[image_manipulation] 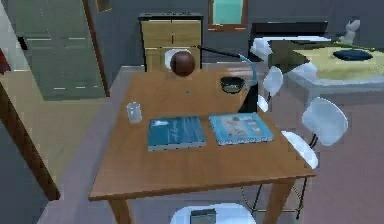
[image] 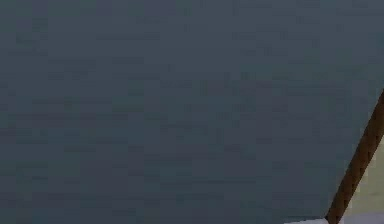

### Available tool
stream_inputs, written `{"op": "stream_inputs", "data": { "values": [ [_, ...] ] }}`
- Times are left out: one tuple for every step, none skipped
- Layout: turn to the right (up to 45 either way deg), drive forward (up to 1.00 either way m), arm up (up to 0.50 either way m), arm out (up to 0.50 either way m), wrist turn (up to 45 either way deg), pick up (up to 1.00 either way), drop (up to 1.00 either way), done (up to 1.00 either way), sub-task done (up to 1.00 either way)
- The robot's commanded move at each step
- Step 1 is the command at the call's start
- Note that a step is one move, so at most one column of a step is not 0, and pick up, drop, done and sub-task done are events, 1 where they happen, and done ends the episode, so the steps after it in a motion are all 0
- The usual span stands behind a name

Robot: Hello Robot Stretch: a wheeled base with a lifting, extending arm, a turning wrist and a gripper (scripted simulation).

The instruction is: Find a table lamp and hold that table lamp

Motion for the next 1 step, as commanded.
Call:
{"op": "stream_inputs", "data": {
  "values": [
    [24.0,0.0,0.0,0.0,0.0,0.0,0.0,0.0,0.0]
  ]
}}
